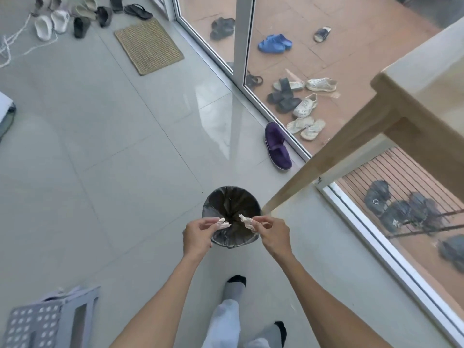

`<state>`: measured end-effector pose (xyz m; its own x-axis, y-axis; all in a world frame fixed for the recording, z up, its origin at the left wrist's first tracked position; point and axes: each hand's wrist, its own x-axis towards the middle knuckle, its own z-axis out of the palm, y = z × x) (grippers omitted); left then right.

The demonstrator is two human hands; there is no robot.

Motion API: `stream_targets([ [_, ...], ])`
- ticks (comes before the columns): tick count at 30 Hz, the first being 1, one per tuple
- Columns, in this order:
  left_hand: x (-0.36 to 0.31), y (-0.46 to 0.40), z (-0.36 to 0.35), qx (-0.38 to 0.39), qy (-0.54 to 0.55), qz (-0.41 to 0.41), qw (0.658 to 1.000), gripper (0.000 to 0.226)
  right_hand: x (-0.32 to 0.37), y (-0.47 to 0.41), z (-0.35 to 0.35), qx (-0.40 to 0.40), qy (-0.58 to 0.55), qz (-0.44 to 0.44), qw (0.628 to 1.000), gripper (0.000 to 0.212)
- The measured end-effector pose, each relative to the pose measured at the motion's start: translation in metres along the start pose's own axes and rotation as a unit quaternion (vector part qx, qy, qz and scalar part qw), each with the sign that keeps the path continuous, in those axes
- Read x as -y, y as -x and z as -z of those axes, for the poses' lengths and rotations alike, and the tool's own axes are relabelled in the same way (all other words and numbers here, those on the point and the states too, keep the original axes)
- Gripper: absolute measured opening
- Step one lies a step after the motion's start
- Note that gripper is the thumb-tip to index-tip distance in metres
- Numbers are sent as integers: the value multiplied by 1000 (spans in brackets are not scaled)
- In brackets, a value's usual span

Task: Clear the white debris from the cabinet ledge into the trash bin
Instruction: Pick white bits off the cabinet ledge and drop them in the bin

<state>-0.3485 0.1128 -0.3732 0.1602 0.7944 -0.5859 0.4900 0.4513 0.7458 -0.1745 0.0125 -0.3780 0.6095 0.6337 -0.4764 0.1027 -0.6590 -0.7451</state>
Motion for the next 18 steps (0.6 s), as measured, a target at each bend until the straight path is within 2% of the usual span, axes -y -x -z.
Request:
stream_targets([
  [4, 10, -18, -13, -17, -17, 7, 1000, 9, -10, -15, -9, -9, 20, -12, 1000, 12],
  [8, 13, -33, -29, -2, -16, 12, 1000, 10, -14, -31, -12, -26, 21, -23, 999, 10],
  [13, 10, -34, -44, 68, -16, 5, 998, 20, -18, -40, -9, 18, 48, -37, 998, 27],
  [18, 22, -34, -35, 117, -106, 2, 987, 33, -27, -33, 7, 38, 63, -52, 996, 31],
])
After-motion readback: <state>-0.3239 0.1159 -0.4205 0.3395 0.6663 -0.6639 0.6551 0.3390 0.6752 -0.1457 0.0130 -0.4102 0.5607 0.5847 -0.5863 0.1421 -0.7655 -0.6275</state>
